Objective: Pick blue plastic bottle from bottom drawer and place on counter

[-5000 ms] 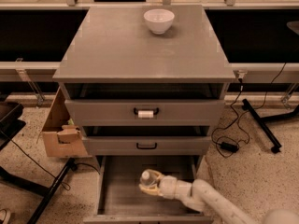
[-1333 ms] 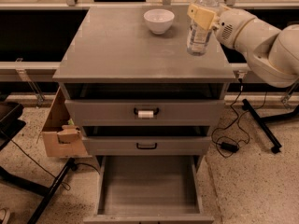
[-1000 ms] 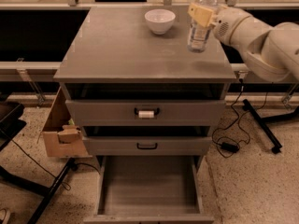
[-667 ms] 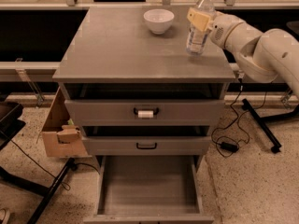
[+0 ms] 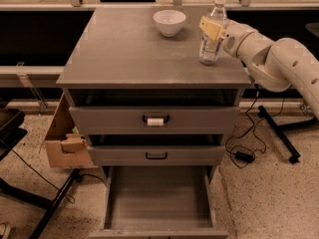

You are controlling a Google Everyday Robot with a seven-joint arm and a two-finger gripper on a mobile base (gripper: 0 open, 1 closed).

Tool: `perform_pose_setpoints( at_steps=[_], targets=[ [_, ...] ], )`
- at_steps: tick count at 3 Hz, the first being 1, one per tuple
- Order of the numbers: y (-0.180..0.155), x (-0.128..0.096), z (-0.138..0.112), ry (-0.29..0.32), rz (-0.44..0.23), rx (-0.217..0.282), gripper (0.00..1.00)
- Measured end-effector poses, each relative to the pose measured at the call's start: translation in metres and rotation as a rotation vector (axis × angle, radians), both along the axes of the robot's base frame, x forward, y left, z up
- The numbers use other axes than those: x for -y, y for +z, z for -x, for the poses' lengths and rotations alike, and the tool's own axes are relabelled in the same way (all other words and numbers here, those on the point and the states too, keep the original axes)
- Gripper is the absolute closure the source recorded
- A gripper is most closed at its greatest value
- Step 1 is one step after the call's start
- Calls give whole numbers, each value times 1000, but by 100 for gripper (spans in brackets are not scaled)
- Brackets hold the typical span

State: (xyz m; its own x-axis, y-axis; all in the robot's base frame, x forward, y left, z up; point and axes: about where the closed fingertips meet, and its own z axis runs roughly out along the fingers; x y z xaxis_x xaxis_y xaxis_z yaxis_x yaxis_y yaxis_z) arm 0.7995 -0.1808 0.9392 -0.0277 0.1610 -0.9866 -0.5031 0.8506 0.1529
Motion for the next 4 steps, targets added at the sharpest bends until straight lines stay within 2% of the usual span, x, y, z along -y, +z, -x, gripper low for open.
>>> perform_pose_setpoints(
  at_steps=[1, 2, 4],
  targets=[
    [5, 0, 0, 0, 0, 0, 82],
    [6, 0, 0, 0, 0, 0, 58],
    [6, -1, 1, 1, 4, 0, 0]
  ],
)
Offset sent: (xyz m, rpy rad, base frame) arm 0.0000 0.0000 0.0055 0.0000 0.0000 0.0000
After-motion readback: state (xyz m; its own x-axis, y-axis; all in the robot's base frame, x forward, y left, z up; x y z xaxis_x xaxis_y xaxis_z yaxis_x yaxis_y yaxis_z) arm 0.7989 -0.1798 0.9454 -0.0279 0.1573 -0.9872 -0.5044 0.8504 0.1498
